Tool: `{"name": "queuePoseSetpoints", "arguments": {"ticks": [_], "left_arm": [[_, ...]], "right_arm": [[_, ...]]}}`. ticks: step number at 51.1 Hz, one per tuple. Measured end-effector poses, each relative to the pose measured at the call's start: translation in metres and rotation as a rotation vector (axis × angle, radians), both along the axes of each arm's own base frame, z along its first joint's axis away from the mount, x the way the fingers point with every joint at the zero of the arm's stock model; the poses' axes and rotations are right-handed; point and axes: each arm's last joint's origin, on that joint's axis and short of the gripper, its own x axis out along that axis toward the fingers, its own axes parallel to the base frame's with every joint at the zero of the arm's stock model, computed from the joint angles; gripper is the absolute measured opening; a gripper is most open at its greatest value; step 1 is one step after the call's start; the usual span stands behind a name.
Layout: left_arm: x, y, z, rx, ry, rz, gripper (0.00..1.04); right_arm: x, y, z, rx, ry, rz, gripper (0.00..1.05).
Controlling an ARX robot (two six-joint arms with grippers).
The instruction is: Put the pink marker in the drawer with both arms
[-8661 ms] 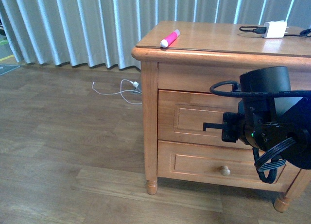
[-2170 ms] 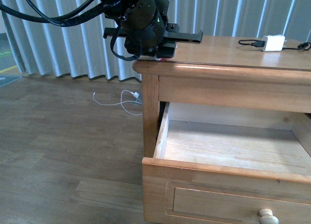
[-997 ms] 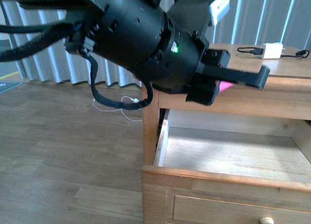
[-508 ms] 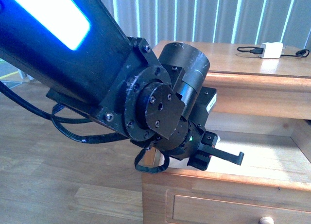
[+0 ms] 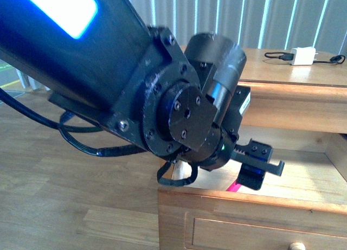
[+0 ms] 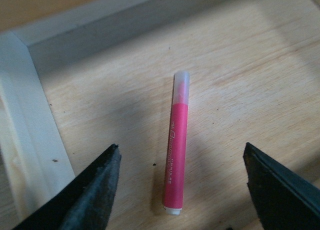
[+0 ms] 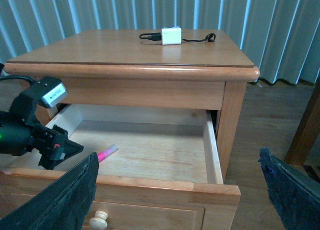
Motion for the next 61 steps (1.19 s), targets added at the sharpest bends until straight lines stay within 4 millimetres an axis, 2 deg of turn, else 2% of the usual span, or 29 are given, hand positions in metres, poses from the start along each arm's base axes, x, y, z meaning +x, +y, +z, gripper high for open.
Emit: {"name": "queuePoseSetpoints", "arguments": {"ticks": [4,8,14,23,27,32,39,44,51,55,61], "left_arm": [[-0.006,0.002,0.018,-0.025,-0.044,0.003,0.87],[-0.017,0.009,0.048,-0.064,-0.12,0.013,1.0],[-0.039,0.029,0.086,-0.113,-0.214,0.031,0.99],[-0.062,0.064,0.111,-0.15,-0.289,0.091,0.99],[-0.076,0.086,0.122,-0.167,-0.334,0.136,0.99],[-0.103,0.12,0.136,-0.189,-0.403,0.2,0.99],[-0.144,0.16,0.134,-0.19,-0.445,0.279,0.99],[-0.177,0.188,0.117,-0.189,-0.422,0.348,0.99],[-0.216,0.211,0.086,-0.229,-0.362,0.459,0.99],[-0.224,0.215,0.071,-0.233,-0.335,0.497,0.99],[-0.225,0.216,0.069,-0.249,-0.329,0.514,0.99]], "right_arm": [[0.0,0.0,0.0,0.0,0.0,0.0,0.96],[0.0,0.0,0.0,0.0,0.0,0.0,0.96],[0.0,0.0,0.0,0.0,0.0,0.0,0.96],[0.0,0.0,0.0,0.0,0.0,0.0,0.96],[0.0,0.0,0.0,0.0,0.0,0.0,0.96],[0.0,0.0,0.0,0.0,0.0,0.0,0.96],[0.0,0.0,0.0,0.0,0.0,0.0,0.96],[0.0,0.0,0.0,0.0,0.0,0.0,0.96],[0.0,0.0,0.0,0.0,0.0,0.0,0.96],[0.0,0.0,0.0,0.0,0.0,0.0,0.96],[0.0,0.0,0.0,0.0,0.0,0.0,0.96]]}}
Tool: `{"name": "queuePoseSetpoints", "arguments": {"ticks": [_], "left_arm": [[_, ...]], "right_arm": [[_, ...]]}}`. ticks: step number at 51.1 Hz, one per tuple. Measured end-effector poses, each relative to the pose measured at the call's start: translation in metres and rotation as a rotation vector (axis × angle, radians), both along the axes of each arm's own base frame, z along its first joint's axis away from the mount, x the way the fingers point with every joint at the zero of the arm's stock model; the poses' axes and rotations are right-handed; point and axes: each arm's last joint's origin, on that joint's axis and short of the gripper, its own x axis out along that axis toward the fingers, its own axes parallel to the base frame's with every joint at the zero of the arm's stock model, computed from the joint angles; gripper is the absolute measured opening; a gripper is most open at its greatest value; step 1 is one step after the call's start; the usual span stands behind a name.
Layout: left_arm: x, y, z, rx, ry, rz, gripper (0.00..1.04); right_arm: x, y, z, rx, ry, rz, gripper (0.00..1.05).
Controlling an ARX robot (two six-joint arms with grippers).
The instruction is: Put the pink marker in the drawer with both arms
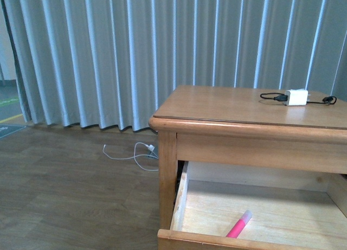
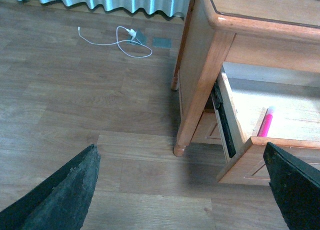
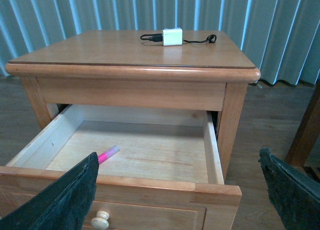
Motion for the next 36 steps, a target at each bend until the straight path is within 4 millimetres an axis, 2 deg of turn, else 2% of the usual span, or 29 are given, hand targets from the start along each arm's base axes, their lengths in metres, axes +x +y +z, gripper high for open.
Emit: {"name": "queuePoseSetpoints", "arguments": {"ticks": [6,13,32,36], "left_arm": [[0.0,0.0,0.0,0.005,-0.011,0.009,0.98],[-0.005,0.01,-0.01,0.045,-0.198,0.109,0.73],[-0.02,0.033,-0.037,0.082,-0.216,0.114,0.05],[-0.023,0.036,-0.042,0.085,-0.214,0.115,0.04]], "right_arm": [[0.0,0.0,0.0,0.0,0.0,0.0,0.96],[0.0,0.0,0.0,0.0,0.0,-0.001,0.96],[0.0,0.0,0.0,0.0,0.0,0.0,0.96],[0.0,0.0,0.0,0.0,0.0,0.0,0.96]]}}
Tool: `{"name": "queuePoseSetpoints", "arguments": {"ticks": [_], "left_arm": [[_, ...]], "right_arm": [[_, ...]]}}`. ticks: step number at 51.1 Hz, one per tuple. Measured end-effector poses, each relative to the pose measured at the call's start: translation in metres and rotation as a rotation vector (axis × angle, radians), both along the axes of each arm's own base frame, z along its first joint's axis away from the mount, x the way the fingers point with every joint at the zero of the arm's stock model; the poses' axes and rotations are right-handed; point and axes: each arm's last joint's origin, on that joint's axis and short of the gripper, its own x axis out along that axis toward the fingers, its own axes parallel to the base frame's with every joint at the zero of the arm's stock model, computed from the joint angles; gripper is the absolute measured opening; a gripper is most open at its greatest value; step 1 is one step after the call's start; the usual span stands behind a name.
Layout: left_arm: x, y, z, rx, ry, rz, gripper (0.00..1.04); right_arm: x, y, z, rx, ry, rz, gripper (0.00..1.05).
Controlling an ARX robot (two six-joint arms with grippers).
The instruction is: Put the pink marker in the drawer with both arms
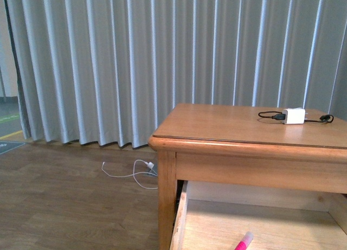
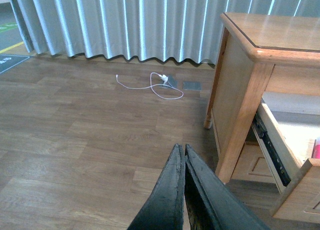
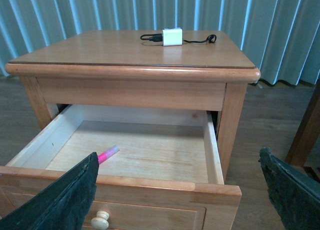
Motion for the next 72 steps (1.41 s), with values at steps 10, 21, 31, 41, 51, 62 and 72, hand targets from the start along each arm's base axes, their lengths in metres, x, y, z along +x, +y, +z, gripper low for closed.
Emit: {"name": "queuePoseSetpoints", "arguments": {"ticks": [10,21,31,41,51,62,72], "left_arm": [[-0.005,0.012,-0.007,0.0,-0.002,0.01,0.04],[-0.01,0.012,-0.014,0.002,-0.013,0.003,0.04],[-0.015,0.012,-0.014,0.003,-0.022,0.003,0.04],[-0.024,0.012,-0.016,0.003,-0.021,0.003,0.04],[-0.024,0.012,-0.016,0.002,-0.022,0.003,0.05],[-0.024,0.012,-0.016,0.003,-0.022,0.003,0.44],[-0.024,0.012,-0.016,0.003,-0.023,0.003,0.87]], "right_arm": [[0.0,0.0,0.0,0.0,0.0,0.0,0.96],[0.0,0.0,0.0,0.0,0.0,0.0,0.96],[0.0,0.0,0.0,0.0,0.0,0.0,0.96],[0.0,0.0,0.0,0.0,-0.001,0.0,0.96],[0.0,0.0,0.0,0.0,-0.001,0.0,0.96],[0.003,0.001,-0.004,-0.093,0.034,-0.164,0.96],[0.027,0.008,-0.02,-0.096,0.406,-0.05,0.96]]}}
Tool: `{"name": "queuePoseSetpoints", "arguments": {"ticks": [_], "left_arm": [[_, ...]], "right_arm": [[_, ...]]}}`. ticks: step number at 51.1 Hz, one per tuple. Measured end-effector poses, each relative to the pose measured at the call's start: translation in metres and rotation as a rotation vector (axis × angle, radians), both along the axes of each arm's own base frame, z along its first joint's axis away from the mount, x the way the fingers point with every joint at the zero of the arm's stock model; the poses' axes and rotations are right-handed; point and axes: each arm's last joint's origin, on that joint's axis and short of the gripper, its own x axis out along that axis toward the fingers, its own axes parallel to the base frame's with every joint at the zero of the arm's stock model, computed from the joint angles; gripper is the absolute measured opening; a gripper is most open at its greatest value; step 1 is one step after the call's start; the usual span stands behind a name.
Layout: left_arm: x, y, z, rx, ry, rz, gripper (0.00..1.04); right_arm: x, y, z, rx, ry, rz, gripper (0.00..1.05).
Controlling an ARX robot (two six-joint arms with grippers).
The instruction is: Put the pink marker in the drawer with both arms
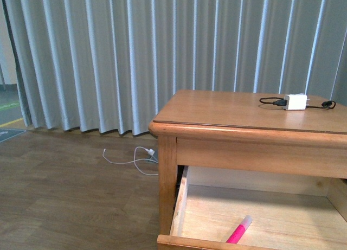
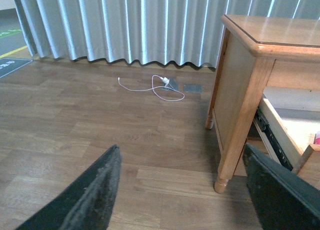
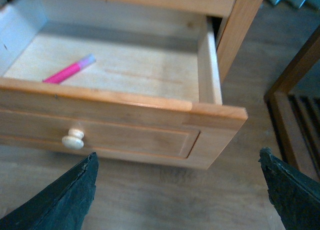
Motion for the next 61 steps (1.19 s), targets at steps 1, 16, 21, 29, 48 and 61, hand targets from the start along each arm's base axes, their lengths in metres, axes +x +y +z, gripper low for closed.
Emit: {"name": "queuePoseSetpoints", "arguments": {"ticks": [1,16,21,29,48,61], "left_arm": [[0.0,0.0,0.0,0.0,0.0,0.0,0.9],[0.0,0.0,0.0,0.0,0.0,0.0,0.99],[0.0,0.0,0.0,0.001,0.0,0.0,0.99],[0.0,0.0,0.0,0.001,0.0,0.0,0.99],[0.0,0.0,0.0,0.0,0.0,0.0,0.99],[0.0,0.0,0.0,0.0,0.0,0.0,0.99]], "right_arm": [[0.004,0.001,0.0,0.007,0.024,0.005,0.96],[0.059,0.012,-0.012,0.081,0.289,0.044,0.96],[0.076,0.015,-0.021,0.061,0.326,0.024,0.96],[0.101,0.019,-0.035,0.051,0.376,-0.02,0.96],[0.148,0.023,-0.049,0.039,0.341,-0.124,0.96],[0.182,0.023,-0.05,0.094,0.269,-0.157,0.96]]}}
